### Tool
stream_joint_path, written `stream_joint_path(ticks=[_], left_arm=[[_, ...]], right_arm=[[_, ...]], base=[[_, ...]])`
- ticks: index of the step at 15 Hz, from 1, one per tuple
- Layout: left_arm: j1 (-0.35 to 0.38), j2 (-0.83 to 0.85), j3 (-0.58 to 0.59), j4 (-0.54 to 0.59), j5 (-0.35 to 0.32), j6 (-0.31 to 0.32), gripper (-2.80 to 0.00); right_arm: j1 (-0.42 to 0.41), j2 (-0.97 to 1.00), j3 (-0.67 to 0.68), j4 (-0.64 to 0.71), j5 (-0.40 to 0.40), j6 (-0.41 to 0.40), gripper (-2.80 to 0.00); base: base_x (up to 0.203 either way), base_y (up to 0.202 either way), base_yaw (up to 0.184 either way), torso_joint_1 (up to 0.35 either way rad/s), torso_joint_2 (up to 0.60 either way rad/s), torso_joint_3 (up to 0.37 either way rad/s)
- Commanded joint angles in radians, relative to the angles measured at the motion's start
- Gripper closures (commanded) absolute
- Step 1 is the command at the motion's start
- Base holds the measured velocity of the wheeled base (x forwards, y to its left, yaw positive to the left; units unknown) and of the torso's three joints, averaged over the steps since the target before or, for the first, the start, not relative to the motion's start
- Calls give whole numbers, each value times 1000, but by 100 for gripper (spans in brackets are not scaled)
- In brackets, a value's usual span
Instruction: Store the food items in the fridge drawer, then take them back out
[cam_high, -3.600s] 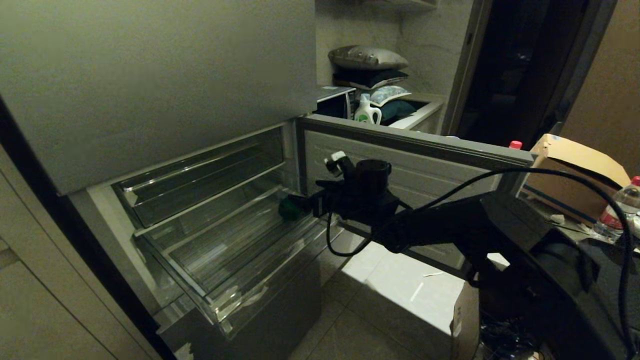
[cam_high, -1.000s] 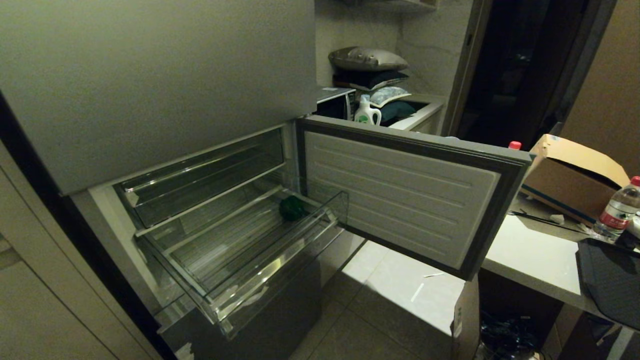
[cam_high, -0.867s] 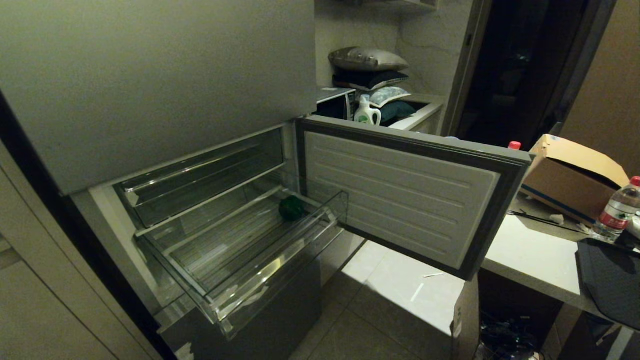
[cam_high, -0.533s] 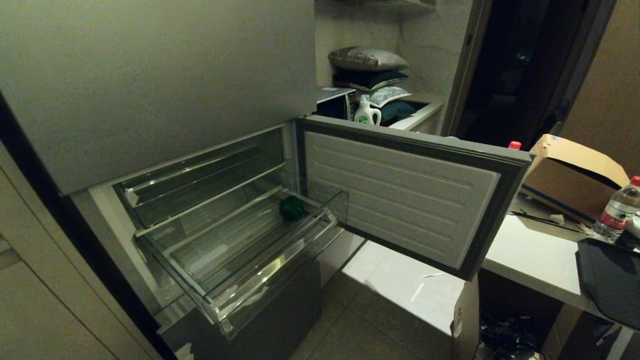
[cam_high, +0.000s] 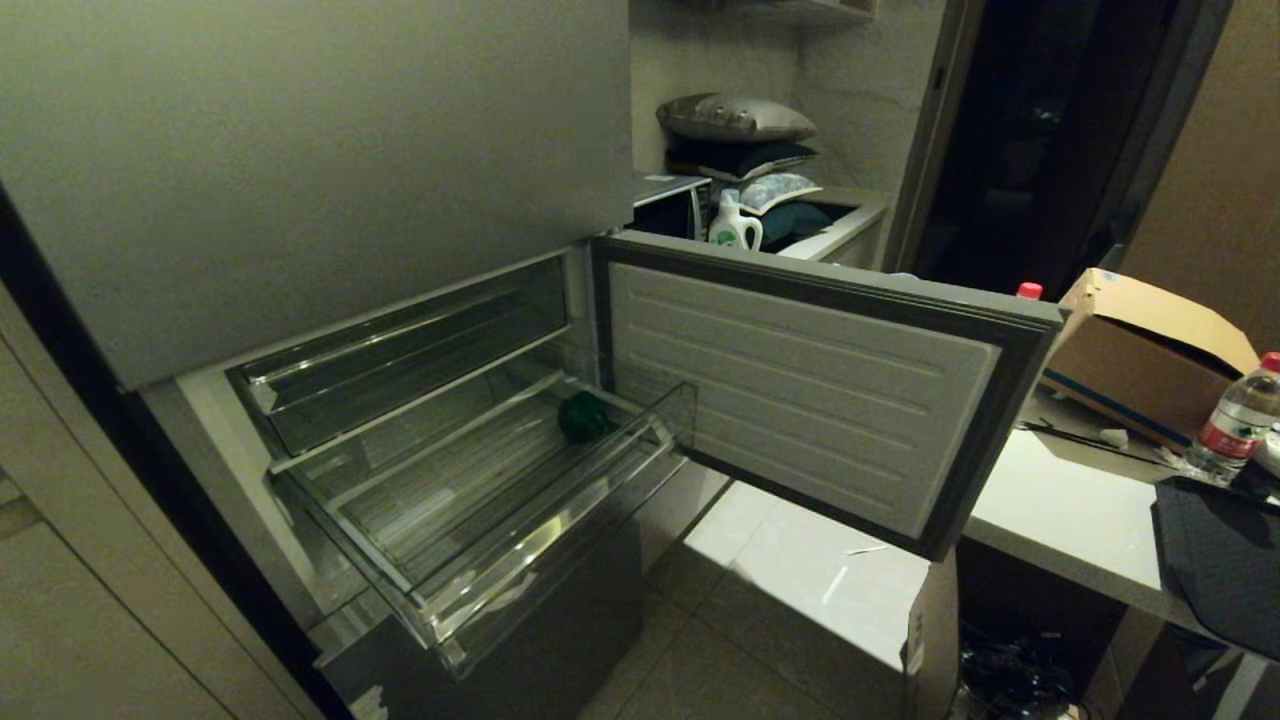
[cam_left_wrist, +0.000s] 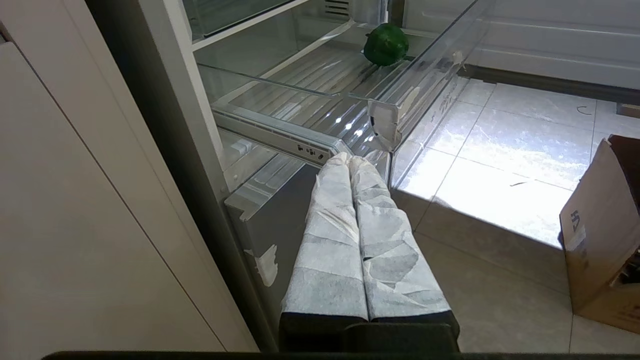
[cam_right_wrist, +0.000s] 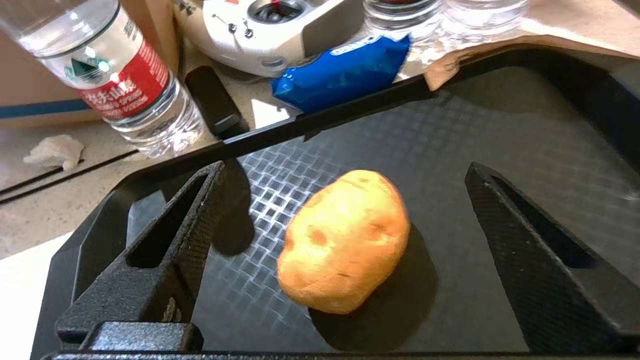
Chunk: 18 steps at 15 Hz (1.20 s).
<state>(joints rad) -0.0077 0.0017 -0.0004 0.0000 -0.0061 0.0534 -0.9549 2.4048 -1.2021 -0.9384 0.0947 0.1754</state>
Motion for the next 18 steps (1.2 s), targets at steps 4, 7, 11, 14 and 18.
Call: stream_joint_path(ticks=[4,7,11,14,18], left_arm=[[0,1,0,0,0,0,0],[0,1,-1,0,0,0,0],[0,1,0,0,0,0,0],[0,1,0,0,0,0,0],[0,1,0,0,0,0,0]], right_arm=[[11,69,-51,13,0,-1,-280],[20,94,-68,24,-1,-1,-280],[28,116,-71,36,-3,-1,-280],[34,144,-93,35,-43,-2,-280],[33,163,-108,35,-44,-2,-280]], base=[[0,0,0,0,0,0],[0,0,0,0,0,0],[0,0,0,0,0,0],[0,0,0,0,0,0],[0,0,0,0,0,0]])
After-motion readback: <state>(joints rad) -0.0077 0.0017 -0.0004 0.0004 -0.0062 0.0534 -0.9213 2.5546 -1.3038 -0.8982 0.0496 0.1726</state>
